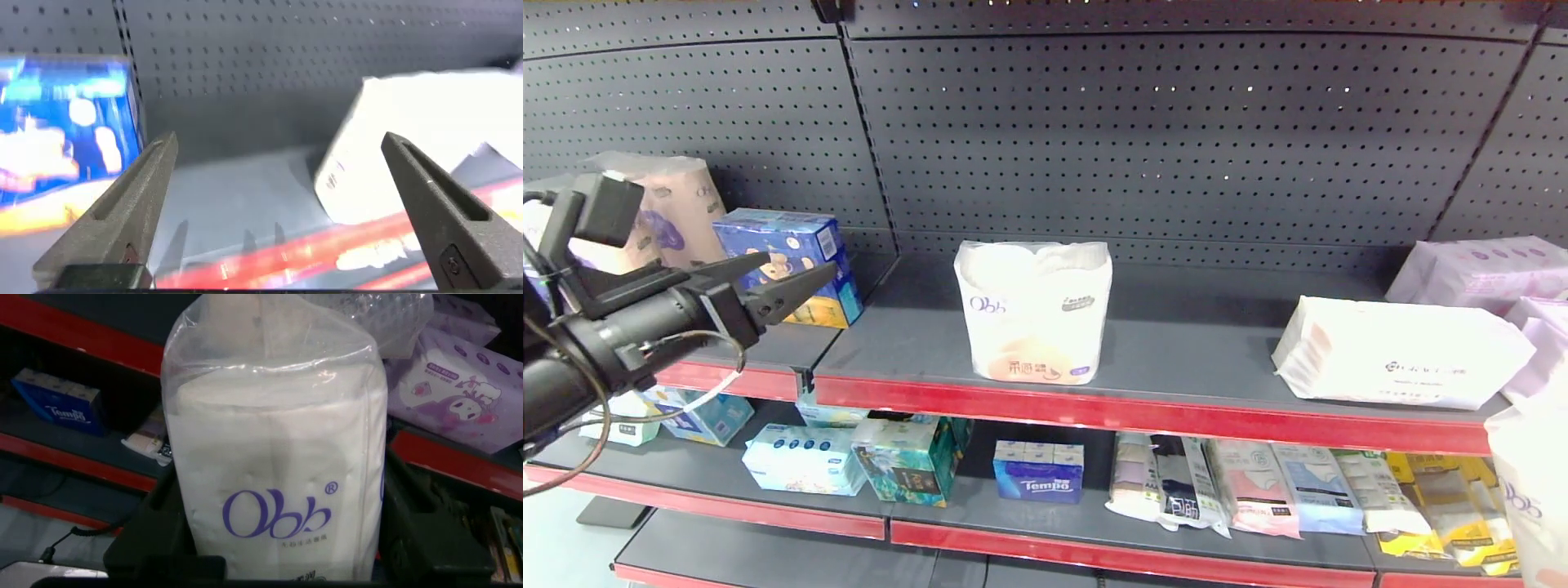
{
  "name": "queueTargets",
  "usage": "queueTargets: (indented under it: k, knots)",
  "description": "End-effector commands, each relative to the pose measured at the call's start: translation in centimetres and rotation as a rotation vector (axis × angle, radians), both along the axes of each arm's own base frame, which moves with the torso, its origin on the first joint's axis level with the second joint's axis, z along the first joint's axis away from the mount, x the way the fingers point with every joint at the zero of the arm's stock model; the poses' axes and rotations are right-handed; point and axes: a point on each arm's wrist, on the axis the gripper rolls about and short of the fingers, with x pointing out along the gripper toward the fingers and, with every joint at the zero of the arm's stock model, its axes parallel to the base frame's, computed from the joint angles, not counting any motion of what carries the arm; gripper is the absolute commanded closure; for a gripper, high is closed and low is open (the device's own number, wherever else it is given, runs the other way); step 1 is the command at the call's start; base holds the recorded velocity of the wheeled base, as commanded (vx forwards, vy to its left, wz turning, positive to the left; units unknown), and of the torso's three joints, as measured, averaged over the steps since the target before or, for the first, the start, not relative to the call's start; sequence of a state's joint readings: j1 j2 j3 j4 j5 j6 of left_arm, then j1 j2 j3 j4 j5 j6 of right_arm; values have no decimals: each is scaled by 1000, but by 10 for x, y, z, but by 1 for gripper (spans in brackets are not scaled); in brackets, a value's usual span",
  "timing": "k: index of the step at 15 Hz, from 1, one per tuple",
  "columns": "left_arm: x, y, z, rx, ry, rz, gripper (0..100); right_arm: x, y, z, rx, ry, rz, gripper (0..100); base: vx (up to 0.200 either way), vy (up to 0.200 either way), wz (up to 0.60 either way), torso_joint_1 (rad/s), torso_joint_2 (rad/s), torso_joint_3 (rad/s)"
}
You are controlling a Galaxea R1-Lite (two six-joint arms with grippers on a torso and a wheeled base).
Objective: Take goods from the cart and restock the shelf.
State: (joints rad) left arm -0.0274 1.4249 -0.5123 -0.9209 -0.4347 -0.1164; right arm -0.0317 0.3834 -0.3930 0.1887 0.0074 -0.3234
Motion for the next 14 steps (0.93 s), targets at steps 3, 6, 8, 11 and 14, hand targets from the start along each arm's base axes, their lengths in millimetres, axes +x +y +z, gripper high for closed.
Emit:
queueTargets:
  k: [3, 6, 8, 11, 14]
  knots:
    - [-69, 2, -7, 1, -47, -7, 0, -5, 0, -2, 13, -25, -1, 100, 0, 0, 0, 0, 0, 0]
    - [-99, 1, -16, 5, -56, -13, 0, -6, 0, -2, 13, -31, 1, 100, 0, 0, 0, 0, 0, 0]
    - [-119, 2, -22, 12, -43, -12, 0, -5, 1, 0, 17, -29, 34, 100, 0, 0, 0, 0, 0, 0]
    - [-155, 4, -29, 32, -7, -4, 0, 1, 1, 7, 22, -17, 61, 100, 0, 0, 0, 0, 0, 0]
    - [-192, 5, -43, 46, 12, 5, 0, 12, 2, 29, 27, -12, 98, 100, 0, 0, 0, 0, 0, 0]
